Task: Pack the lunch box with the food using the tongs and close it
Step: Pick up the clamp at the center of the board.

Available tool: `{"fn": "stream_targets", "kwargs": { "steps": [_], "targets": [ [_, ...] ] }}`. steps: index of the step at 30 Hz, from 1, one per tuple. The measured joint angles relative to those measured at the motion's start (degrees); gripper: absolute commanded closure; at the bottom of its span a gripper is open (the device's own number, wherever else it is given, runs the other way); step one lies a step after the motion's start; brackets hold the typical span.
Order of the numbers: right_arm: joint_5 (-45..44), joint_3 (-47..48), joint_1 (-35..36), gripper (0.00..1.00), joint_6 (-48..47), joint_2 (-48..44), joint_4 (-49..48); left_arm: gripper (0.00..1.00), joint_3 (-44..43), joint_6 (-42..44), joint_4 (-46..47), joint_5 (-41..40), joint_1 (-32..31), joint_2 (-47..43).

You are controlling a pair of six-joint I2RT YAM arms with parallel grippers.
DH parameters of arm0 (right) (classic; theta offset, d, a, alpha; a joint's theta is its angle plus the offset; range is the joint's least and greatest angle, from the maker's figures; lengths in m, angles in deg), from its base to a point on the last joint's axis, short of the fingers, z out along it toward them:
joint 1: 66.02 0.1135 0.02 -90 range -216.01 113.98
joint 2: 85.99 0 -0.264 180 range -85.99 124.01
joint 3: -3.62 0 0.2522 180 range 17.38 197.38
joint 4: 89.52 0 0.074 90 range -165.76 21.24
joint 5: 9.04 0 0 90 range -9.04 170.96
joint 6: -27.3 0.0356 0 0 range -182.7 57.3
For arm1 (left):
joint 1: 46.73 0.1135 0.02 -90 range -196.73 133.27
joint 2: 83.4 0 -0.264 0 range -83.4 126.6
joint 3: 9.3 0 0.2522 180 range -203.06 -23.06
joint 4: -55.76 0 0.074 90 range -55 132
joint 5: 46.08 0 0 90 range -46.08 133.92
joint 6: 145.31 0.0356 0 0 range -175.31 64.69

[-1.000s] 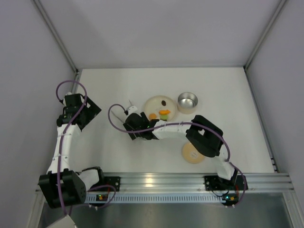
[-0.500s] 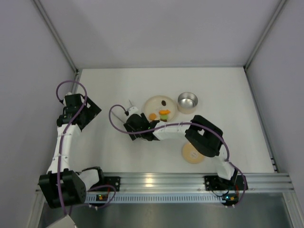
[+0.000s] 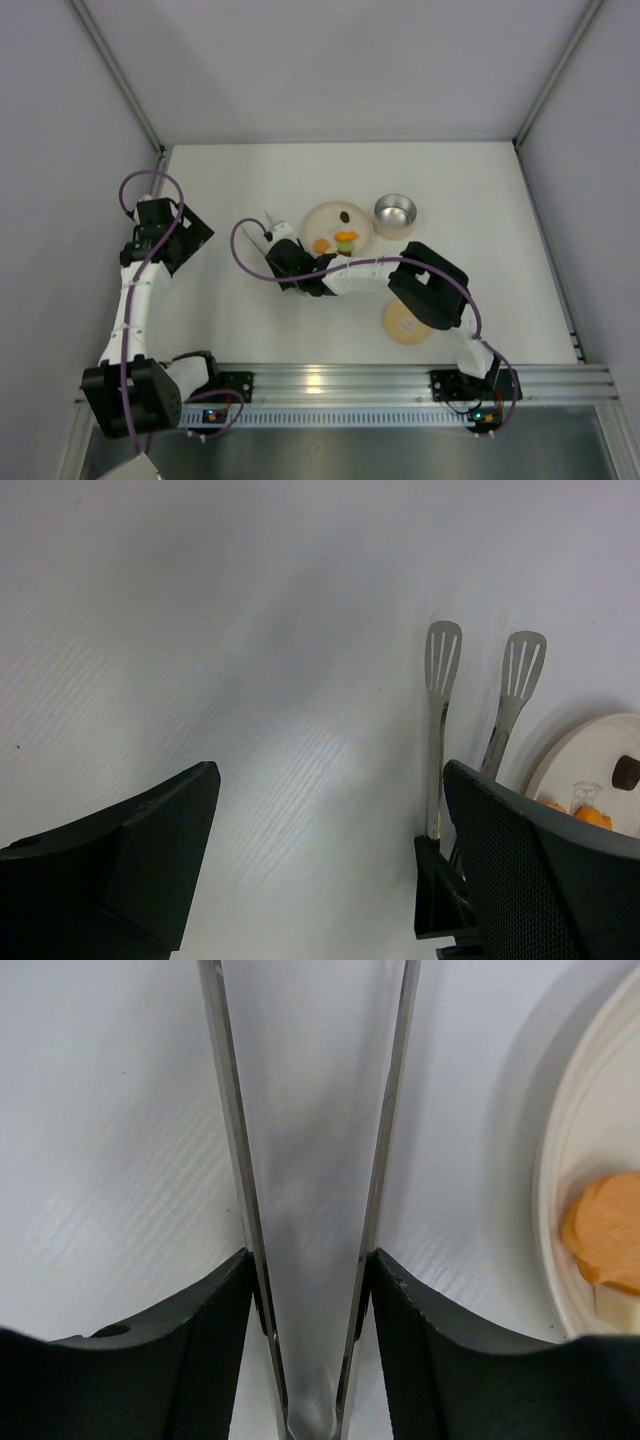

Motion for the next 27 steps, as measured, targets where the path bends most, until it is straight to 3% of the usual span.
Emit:
{"fn": "stream_targets", "kwargs": {
  "steps": [9, 18, 27],
  "targets": [
    [-3.65, -5.55, -0.35, 0.52, -0.74, -8.72, 4.13, 0.02, 0.11, 0.00, 0.02, 0.72, 0.00, -0.02],
    [-7.02, -5.53, -0.39, 0.51, -1.86, -24.09, 10.01, 0.02, 0.31, 0.02, 0.07, 1.11, -0.02, -0.85],
    [-11.37, -5.53, -0.63, 0.50, -1.99, -31.21, 19.91, 0.02, 0.33, 0.20, 0.09, 1.20, -0.02, -0.94]
  ]
}}
